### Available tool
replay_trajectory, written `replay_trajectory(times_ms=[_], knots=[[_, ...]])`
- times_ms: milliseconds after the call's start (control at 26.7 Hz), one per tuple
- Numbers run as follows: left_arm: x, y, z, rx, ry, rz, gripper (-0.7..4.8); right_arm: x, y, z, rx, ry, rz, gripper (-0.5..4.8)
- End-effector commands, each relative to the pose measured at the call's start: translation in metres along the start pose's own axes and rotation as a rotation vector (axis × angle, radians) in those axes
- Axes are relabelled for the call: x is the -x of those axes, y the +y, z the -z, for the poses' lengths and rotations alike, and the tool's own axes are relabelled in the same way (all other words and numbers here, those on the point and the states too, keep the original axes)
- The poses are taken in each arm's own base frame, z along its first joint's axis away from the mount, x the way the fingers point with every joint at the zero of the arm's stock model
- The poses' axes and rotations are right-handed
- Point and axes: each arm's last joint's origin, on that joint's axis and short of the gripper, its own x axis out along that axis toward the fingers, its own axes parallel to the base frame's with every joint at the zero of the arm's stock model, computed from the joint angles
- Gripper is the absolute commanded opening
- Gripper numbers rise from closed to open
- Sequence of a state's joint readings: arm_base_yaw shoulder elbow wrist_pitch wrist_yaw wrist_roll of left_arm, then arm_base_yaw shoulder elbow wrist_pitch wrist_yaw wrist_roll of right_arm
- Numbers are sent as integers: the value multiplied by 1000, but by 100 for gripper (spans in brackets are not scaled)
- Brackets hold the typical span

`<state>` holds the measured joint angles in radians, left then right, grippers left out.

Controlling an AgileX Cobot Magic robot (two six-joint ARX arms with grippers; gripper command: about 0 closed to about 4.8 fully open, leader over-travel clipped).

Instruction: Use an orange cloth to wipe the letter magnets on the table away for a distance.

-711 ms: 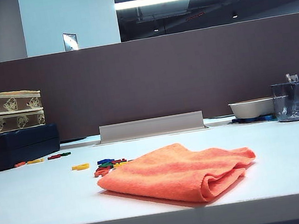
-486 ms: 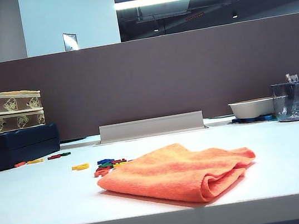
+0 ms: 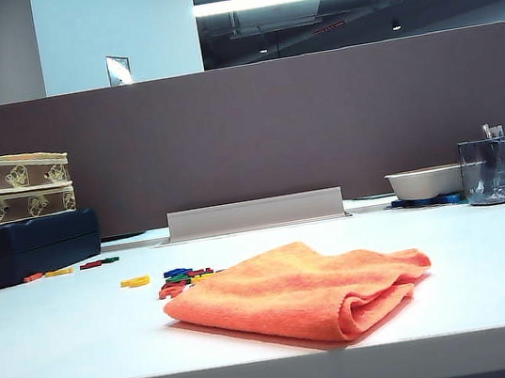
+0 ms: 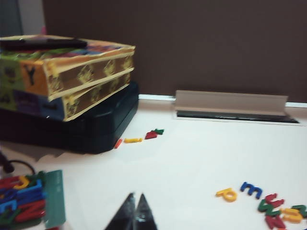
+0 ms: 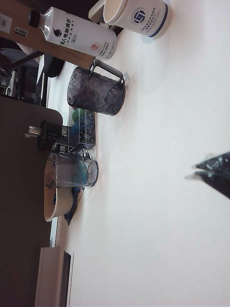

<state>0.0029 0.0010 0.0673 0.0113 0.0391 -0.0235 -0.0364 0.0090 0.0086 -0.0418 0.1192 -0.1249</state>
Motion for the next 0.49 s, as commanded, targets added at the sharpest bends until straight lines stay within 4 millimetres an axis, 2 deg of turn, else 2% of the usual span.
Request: replay_trajectory(times_ms=[37,262,486], knots=[[2,-2,-10,-16,-40,50,29,1,0,-2,-4,-25,4,-1],[2,-3,-30,-60,-84,62,29,1,0,-2,-4,-25,4,-1],[-13,-7,-59,-140,-100,199,29,1,0,-2,-4,-25,4,-1]])
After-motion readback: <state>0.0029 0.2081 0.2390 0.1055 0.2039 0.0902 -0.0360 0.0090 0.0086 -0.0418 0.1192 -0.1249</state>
